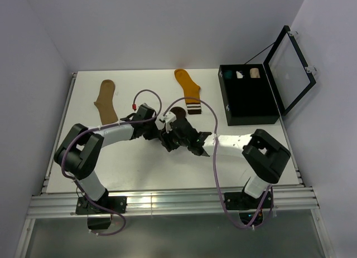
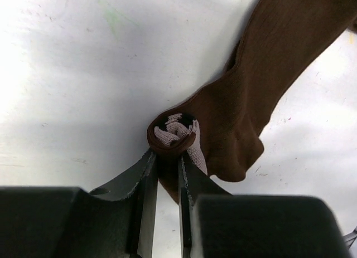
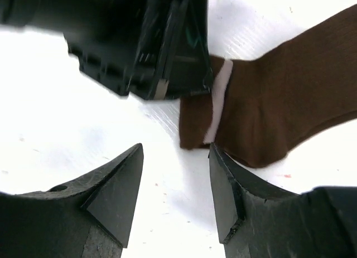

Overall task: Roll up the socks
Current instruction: Roll the sock at the center of the board.

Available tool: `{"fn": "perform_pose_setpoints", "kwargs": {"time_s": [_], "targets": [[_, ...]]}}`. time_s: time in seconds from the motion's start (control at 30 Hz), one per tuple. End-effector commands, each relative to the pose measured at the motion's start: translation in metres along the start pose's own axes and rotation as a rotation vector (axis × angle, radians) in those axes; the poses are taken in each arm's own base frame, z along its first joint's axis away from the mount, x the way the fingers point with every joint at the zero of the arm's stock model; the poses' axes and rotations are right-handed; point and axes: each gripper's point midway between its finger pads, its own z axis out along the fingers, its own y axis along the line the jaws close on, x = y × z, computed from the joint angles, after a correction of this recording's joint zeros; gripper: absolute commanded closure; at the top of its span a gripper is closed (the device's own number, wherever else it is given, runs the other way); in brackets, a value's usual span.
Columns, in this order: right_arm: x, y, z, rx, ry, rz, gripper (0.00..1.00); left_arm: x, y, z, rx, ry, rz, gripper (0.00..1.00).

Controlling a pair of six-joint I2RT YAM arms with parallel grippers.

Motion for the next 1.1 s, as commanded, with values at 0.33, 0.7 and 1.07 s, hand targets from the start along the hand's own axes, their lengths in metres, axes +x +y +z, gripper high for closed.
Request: {"fn": "perform_pose_setpoints", "kwargs": {"time_s": [0.33,0.7,1.07], "targets": [[-0.005,0.005,0.027,0.153,-0.073,-0.284,0.43,0.01,0.029,0.003,-0.07,0.092,0.08,0.78],[0.011,-0.001,0.049,0.2,-0.047,-0.31,0.5,0.013,0.029,0.004,-0.062,0.105,0.074,0.78],[0.027,0.001,0.053,0.176,-0.023,-0.276,1.0,0.011,0.025,-0.001,-0.044,0.089,0.058,0.72]]}}
